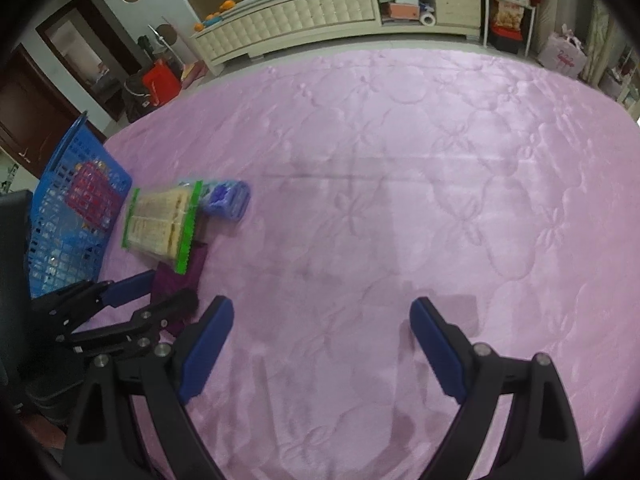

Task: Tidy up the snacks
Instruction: 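Grasp the purple pouch with the left tool, then lower the purple pouch into the basket with the left tool while the right tool grasps the cracker pack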

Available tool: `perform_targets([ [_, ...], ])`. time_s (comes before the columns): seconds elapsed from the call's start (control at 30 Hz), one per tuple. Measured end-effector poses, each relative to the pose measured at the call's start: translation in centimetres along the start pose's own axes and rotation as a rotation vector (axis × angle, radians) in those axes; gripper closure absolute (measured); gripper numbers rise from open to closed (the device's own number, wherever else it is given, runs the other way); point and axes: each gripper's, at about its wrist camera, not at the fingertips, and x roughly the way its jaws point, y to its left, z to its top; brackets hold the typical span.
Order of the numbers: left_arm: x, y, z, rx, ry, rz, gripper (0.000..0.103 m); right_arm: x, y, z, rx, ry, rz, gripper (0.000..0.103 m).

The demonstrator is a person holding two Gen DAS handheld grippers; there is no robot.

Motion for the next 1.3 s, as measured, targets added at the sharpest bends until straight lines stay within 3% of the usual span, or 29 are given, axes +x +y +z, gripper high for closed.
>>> perform_targets([
  [0.3, -5.5, 1.9, -3.9, 0.071, -0.042, -0.082, 0.058, -1.8, 2.6, -1.9, -0.033, 0.0, -0.011, 0.011],
  [0.53, -12.5, 4.2, -6.5, 0.1, -0.174, -0.113, 0.058, -5.9, 6.8, -2.4, -0.105, -0.031, -0.045, 0.011],
  [0.73, -17.6, 7.7, -7.4, 0.077, -0.279, -0.112, 0.058, -7.7, 11.4, -1.8, -0.188, -0.055, -0.016, 0.011],
  [0.83, -19.5, 10.2, -8.0, 0.055, -0.318, -0.093, 0.058, -7.9, 14.1, -0.8, -0.272, -0.093, 0.055, 0.011],
  [0.97, -20.7, 14.4, -8.2, 0.007, -0.344, -0.044, 0.058, -6.3, 16.0, 0.3, -0.351, -0.088, 0.079, 0.011],
  [1.13, -20.0, 18.2, -7.5, -0.046, -0.336, 0.011, 0.058, -3.0, 17.9, 0.8, -0.496, -0.051, 0.023, 0.011],
  [1.3, -18.9, 21.3, -6.4, -0.115, -0.306, 0.044, 0.058, 1.6, 18.6, 1.2, -0.584, 0.056, 0.005, 0.011],
])
